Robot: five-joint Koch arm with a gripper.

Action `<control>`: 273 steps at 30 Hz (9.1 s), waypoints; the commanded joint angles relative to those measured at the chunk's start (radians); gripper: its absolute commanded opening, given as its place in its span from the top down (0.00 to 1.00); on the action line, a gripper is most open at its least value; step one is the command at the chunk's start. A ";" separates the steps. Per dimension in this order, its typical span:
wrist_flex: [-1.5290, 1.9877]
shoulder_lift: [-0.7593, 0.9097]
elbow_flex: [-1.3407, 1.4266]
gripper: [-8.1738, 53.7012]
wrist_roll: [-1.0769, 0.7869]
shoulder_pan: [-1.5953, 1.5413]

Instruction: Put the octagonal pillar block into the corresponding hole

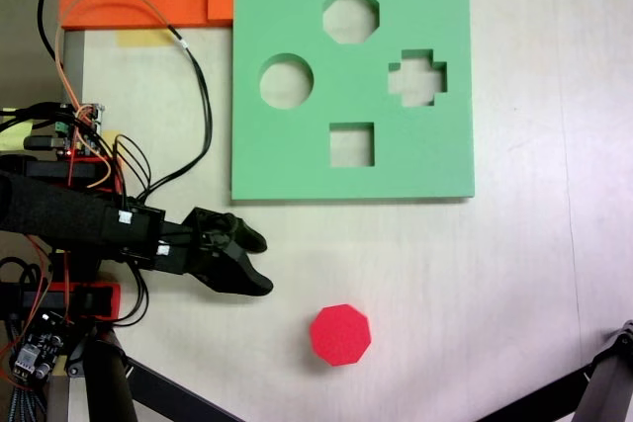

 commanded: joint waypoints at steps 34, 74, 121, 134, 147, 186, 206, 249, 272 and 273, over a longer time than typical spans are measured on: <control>1.643 -0.647 -1.704 0.02 0.077 0.155; 1.368 -1.095 -1.694 0.20 0.173 0.187; 1.717 -0.698 -1.940 0.52 1.011 -0.589; 1.562 -0.966 -2.238 0.52 1.356 -0.968; 1.486 -1.249 -2.520 0.52 1.502 -1.020; 1.313 -1.489 -2.577 0.35 1.422 -1.051; 1.539 -1.083 -2.579 0.03 1.250 -1.089; -0.276 0.074 0.132 0.32 -0.808 -0.074; -0.028 0.075 0.147 0.32 -0.802 -0.109; -0.028 0.075 0.147 0.32 -0.802 -0.109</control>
